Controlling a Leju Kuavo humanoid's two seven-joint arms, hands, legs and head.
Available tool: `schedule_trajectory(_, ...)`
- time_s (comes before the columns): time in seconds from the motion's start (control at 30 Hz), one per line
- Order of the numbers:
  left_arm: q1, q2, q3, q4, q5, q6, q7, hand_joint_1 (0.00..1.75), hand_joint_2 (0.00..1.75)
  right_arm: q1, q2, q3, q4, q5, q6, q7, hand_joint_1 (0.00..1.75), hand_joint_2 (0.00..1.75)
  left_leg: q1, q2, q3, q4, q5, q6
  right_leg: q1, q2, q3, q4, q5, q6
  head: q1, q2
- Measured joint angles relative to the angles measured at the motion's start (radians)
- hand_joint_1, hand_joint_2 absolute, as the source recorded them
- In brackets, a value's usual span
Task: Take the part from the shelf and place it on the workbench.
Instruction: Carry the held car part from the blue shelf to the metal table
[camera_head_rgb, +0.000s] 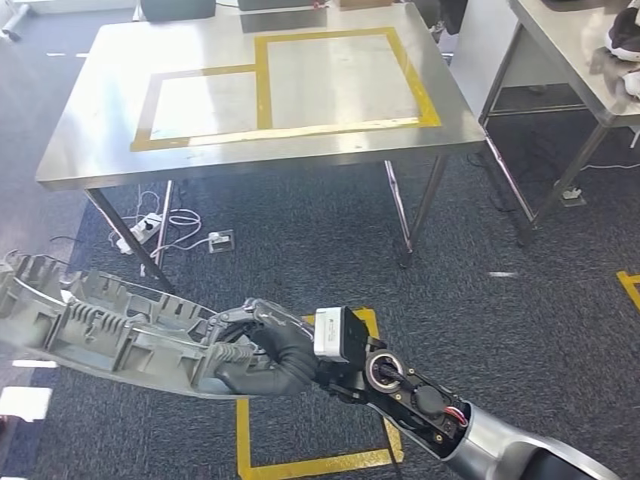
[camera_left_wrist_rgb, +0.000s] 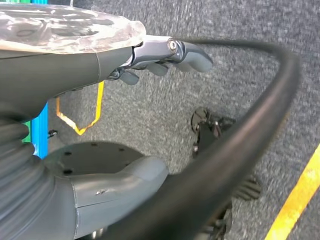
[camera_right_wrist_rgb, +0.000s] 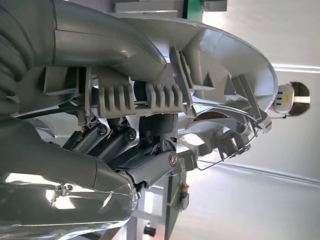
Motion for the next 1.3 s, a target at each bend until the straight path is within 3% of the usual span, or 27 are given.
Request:
schedule_trajectory(0.03, -0.001, 0.000, 0.000, 0.000, 0.001, 0.000, 0.000, 0.00, 1.75, -0.001, 0.001, 0.000, 0.000, -0.001, 0.000, 0.000, 1.75, 1.75, 0.003, 0.001, -0.027, 0.048, -0.021, -0.006, -0.002, 0.000, 0.004, -0.003, -0.001, -0.003, -0.003, 0.000)
schedule_trajectory(0.13, 0.000, -0.002, 0.000, 0.000, 0.005, 0.001, 0.003, 0.00, 1.75, -0.001, 0.001, -0.001, 0.000, -0.004, -0.001, 0.001, 1.75, 1.75, 0.014, 0.003, -0.152, 0.234, -0.083, -0.022, -0.003, 0.004, 0.011, -0.004, -0.012, -0.006, -0.010, 0.000)
schedule_trajectory(0.17, 0.002, -0.002, 0.000, 0.000, 0.007, 0.001, 0.004, 0.00, 1.75, -0.001, 0.001, 0.000, 0.000, -0.004, -0.002, 0.001, 1.75, 1.75, 0.016, 0.003, -0.177, 0.254, -0.076, -0.024, -0.004, 0.006, 0.016, -0.004, -0.017, -0.005, -0.010, 0.000)
schedule_trajectory(0.2, 0.003, -0.001, 0.000, 0.000, 0.009, 0.002, 0.005, 0.00, 1.75, -0.001, 0.001, 0.000, 0.000, -0.004, -0.003, 0.001, 1.75, 1.75, 0.018, 0.004, -0.183, 0.235, -0.048, -0.024, -0.005, 0.010, 0.023, -0.004, -0.024, -0.004, -0.010, 0.000)
schedule_trajectory(0.27, 0.004, 0.000, 0.000, 0.000, 0.011, 0.005, 0.006, 0.00, 1.75, -0.001, 0.001, 0.000, 0.000, -0.005, -0.005, 0.002, 1.75, 1.75, 0.021, 0.002, -0.148, 0.109, 0.050, -0.022, -0.008, 0.016, 0.042, -0.004, -0.039, 0.003, -0.011, 0.000)
schedule_trajectory(0.33, 0.004, 0.000, 0.000, 0.000, 0.013, 0.006, 0.006, 0.00, 1.75, -0.001, 0.001, 0.001, 0.000, -0.008, -0.009, 0.002, 1.75, 1.75, 0.017, -0.002, -0.111, -0.001, 0.097, -0.015, -0.007, 0.022, 0.053, -0.004, -0.052, 0.013, -0.016, 0.000)
schedule_trajectory(0.43, 0.004, 0.000, -0.001, 0.000, 0.014, 0.006, 0.006, 0.00, 1.75, -0.001, 0.001, 0.002, 0.000, -0.011, -0.014, 0.001, 1.75, 1.75, 0.014, 0.000, -0.093, -0.034, 0.093, 0.006, -0.004, 0.028, 0.061, -0.004, -0.061, 0.029, -0.018, 0.000)
schedule_trajectory(0.5, 0.005, 0.000, -0.001, 0.000, 0.014, 0.006, 0.006, 0.00, 1.75, -0.002, 0.001, 0.002, 0.000, -0.012, -0.015, 0.002, 1.75, 1.75, 0.017, 0.005, -0.076, -0.041, 0.090, 0.019, -0.003, 0.018, 0.055, 0.025, -0.077, 0.037, -0.012, 0.000)
schedule_trajectory(0.53, 0.005, 0.000, -0.001, 0.000, 0.014, 0.006, 0.006, 0.00, 1.75, -0.003, 0.001, 0.001, 0.000, -0.012, -0.016, 0.002, 1.75, 1.75, 0.017, 0.007, -0.066, -0.043, 0.086, 0.025, -0.003, 0.011, 0.034, 0.069, -0.096, 0.041, -0.009, 0.000)
schedule_trajectory(0.63, 0.004, 0.000, -0.001, 0.000, 0.014, 0.002, 0.005, 0.00, 1.75, 0.000, 0.001, 0.001, 0.000, -0.014, -0.017, 0.002, 1.75, 1.75, 0.013, 0.013, -0.043, -0.044, 0.067, 0.037, -0.003, 0.003, -0.077, 0.264, -0.164, 0.045, 0.001, 0.000)
schedule_trajectory(0.67, 0.005, 0.000, -0.001, 0.000, 0.014, 0.000, 0.005, 0.00, 1.75, 0.002, 0.000, 0.001, 0.000, -0.014, -0.017, 0.002, 1.75, 1.75, 0.011, 0.015, -0.033, -0.044, 0.060, 0.039, -0.002, 0.003, -0.102, 0.294, -0.168, 0.044, 0.002, 0.000)
schedule_trajectory(0.7, 0.006, -0.001, -0.001, 0.000, 0.014, -0.001, 0.004, 0.00, 1.75, 0.003, 0.000, 0.001, 0.000, -0.014, -0.017, 0.002, 1.75, 1.75, 0.009, 0.017, -0.022, -0.044, 0.051, 0.039, -0.002, 0.002, -0.111, 0.287, -0.152, 0.042, 0.003, 0.000)
schedule_trajectory(0.73, 0.006, -0.001, -0.001, 0.000, 0.014, -0.001, 0.003, 0.00, 1.75, 0.004, 0.000, 0.001, 0.000, -0.014, -0.018, 0.002, 1.75, 1.75, 0.007, 0.019, -0.009, -0.044, 0.043, 0.039, 0.000, 0.001, -0.103, 0.243, -0.114, 0.037, 0.005, 0.000)
schedule_trajectory(0.8, 0.007, -0.004, -0.001, 0.000, 0.014, -0.002, 0.002, 0.00, 1.75, 0.005, -0.001, 0.001, 0.000, -0.014, -0.018, 0.001, 1.75, 1.75, 0.004, 0.023, 0.016, -0.044, 0.025, 0.036, 0.008, -0.013, -0.063, 0.111, -0.022, 0.022, 0.008, 0.000)
schedule_trajectory(0.83, 0.007, -0.005, -0.001, 0.000, 0.014, -0.002, 0.002, 0.00, 1.75, 0.004, -0.001, 0.001, 0.000, -0.014, -0.018, 0.001, 1.75, 1.75, 0.003, 0.025, 0.023, -0.044, 0.018, 0.034, 0.014, -0.022, -0.047, 0.056, -0.003, 0.015, 0.008, 0.000)
schedule_trajectory(0.9, 0.006, -0.007, -0.001, 0.000, 0.014, -0.003, 0.002, 0.00, 1.75, 0.004, -0.001, 0.001, -0.001, -0.015, -0.018, 0.001, 1.75, 1.75, 0.001, 0.031, 0.030, -0.041, 0.011, 0.024, 0.020, -0.031, -0.032, 0.012, 0.002, 0.003, 0.006, 0.000)
schedule_trajectory(1.0, 0.008, -0.006, -0.001, 0.000, 0.015, -0.003, 0.002, 0.00, 1.75, 0.005, -0.001, 0.001, -0.002, -0.015, -0.019, 0.001, 1.75, 1.75, 0.001, 0.033, 0.033, -0.015, 0.000, 0.006, 0.011, -0.015, 0.000, -0.013, 0.008, -0.007, 0.008, 0.000)
schedule_trajectory(1.07, 0.005, -0.005, -0.001, 0.000, 0.015, -0.002, 0.002, 0.00, 1.75, 0.003, -0.001, 0.000, -0.003, -0.015, -0.020, 0.001, 1.75, 1.75, 0.006, 0.023, -0.013, 0.071, -0.044, -0.005, 0.003, -0.007, 0.017, -0.024, 0.007, -0.011, 0.002, 0.000)
schedule_trajectory(1.13, 0.003, -0.006, -0.001, 0.000, 0.015, -0.002, 0.002, 0.00, 1.75, 0.003, -0.001, 0.000, -0.003, -0.015, -0.021, 0.001, 1.75, 1.75, 0.016, 0.018, -0.097, 0.198, -0.092, -0.018, 0.001, 0.001, 0.024, -0.025, 0.000, -0.012, -0.005, 0.000)
schedule_trajectory(1.17, 0.004, -0.005, -0.001, 0.000, 0.015, -0.002, 0.002, 0.00, 1.75, 0.005, -0.001, 0.001, -0.003, -0.015, -0.020, 0.001, 1.75, 1.75, 0.021, 0.018, -0.129, 0.235, -0.095, -0.025, -0.001, 0.006, 0.029, -0.025, -0.005, -0.011, -0.006, 0.000)
schedule_trajectory(1.2, 0.006, -0.005, -0.001, 0.000, 0.015, -0.002, 0.002, 0.00, 1.75, 0.006, -0.001, 0.001, -0.003, -0.015, -0.020, 0.001, 1.75, 1.75, 0.026, 0.018, -0.145, 0.235, -0.076, -0.030, -0.003, 0.013, 0.036, -0.025, -0.012, -0.008, -0.006, 0.000)
schedule_trajectory(1.23, 0.008, -0.004, -0.001, 0.000, 0.015, -0.002, 0.002, 0.00, 1.75, 0.006, -0.001, 0.001, -0.003, -0.015, -0.020, 0.001, 1.75, 1.75, 0.030, 0.018, -0.142, 0.198, -0.037, -0.035, -0.007, 0.019, 0.045, -0.025, -0.019, -0.004, -0.007, 0.000)
schedule_trajectory(1.3, 0.010, -0.003, -0.001, 0.000, 0.016, -0.003, 0.001, 0.00, 1.75, 0.007, -0.001, 0.001, -0.003, -0.016, -0.021, 0.001, 1.75, 1.75, 0.037, 0.010, -0.102, 0.062, 0.058, -0.042, -0.012, 0.029, 0.063, -0.024, -0.034, 0.008, -0.010, 0.000)
